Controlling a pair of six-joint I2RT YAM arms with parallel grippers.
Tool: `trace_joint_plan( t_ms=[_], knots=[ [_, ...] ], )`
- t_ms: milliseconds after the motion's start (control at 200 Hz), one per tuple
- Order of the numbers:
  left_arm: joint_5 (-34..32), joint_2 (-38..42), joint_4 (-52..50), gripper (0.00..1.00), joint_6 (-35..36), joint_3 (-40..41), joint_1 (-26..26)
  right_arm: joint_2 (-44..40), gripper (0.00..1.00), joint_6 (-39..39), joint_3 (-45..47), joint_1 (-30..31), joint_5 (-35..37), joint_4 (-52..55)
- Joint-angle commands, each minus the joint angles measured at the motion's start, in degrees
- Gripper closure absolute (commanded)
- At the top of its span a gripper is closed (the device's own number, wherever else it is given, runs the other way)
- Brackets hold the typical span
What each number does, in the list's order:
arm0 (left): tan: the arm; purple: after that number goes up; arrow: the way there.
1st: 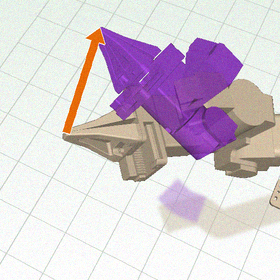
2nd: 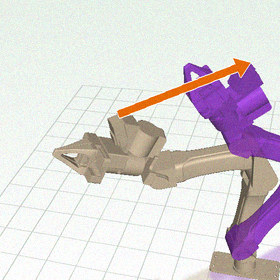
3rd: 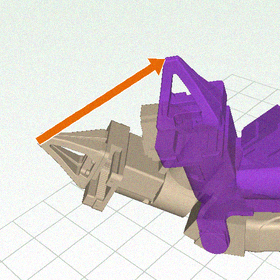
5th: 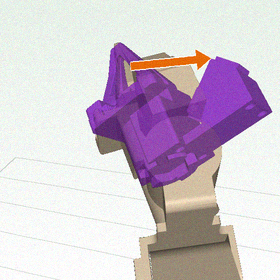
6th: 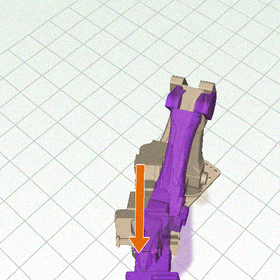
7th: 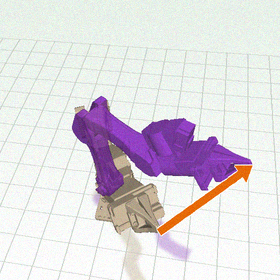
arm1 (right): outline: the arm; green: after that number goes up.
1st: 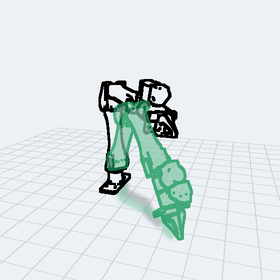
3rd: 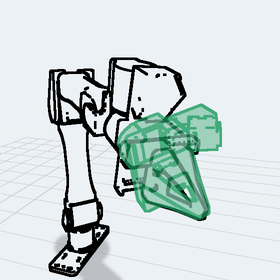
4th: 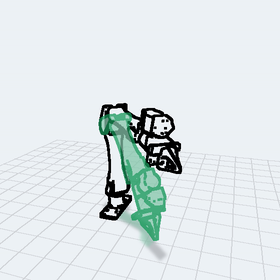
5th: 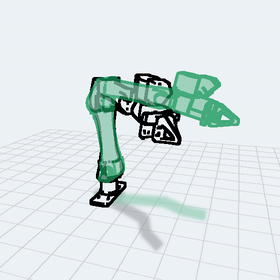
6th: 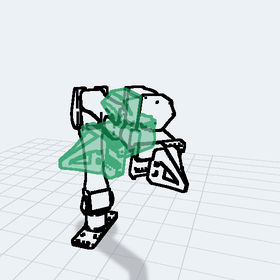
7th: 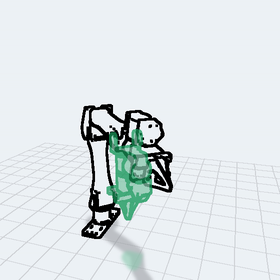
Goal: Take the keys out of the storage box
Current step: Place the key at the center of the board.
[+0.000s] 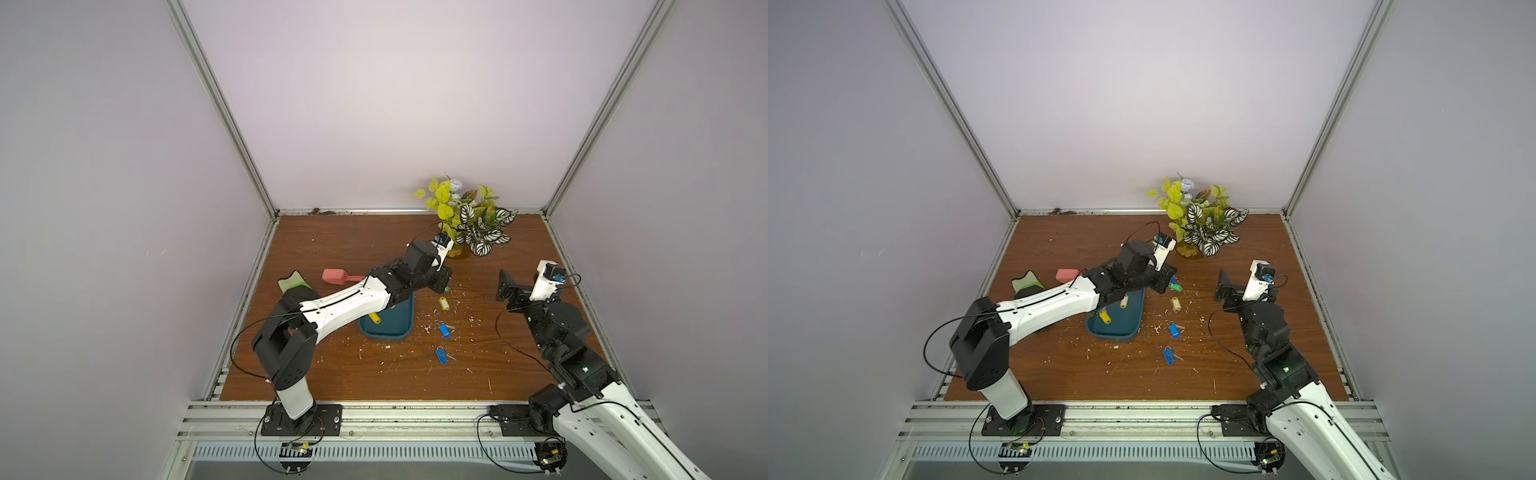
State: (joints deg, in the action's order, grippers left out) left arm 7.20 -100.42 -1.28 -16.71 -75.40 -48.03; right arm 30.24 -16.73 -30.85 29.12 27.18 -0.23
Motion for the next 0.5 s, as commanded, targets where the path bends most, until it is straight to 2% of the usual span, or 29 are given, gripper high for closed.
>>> trace_joint_plan(
  t_ms=[0, 495],
  knots=[
    [5.02, -3.32, 1.19, 1.0, -0.17, -3.08, -0.62, -1.88, 0.01, -0.54, 0.95, -0.27, 2.39, -1.01],
    [8.24, -23.47, -5.14, 1.0, 3.18, -20.89, -0.58, -1.79, 0.01, -1.68, 0.97, -0.3, 2.46, -0.23]
  ],
)
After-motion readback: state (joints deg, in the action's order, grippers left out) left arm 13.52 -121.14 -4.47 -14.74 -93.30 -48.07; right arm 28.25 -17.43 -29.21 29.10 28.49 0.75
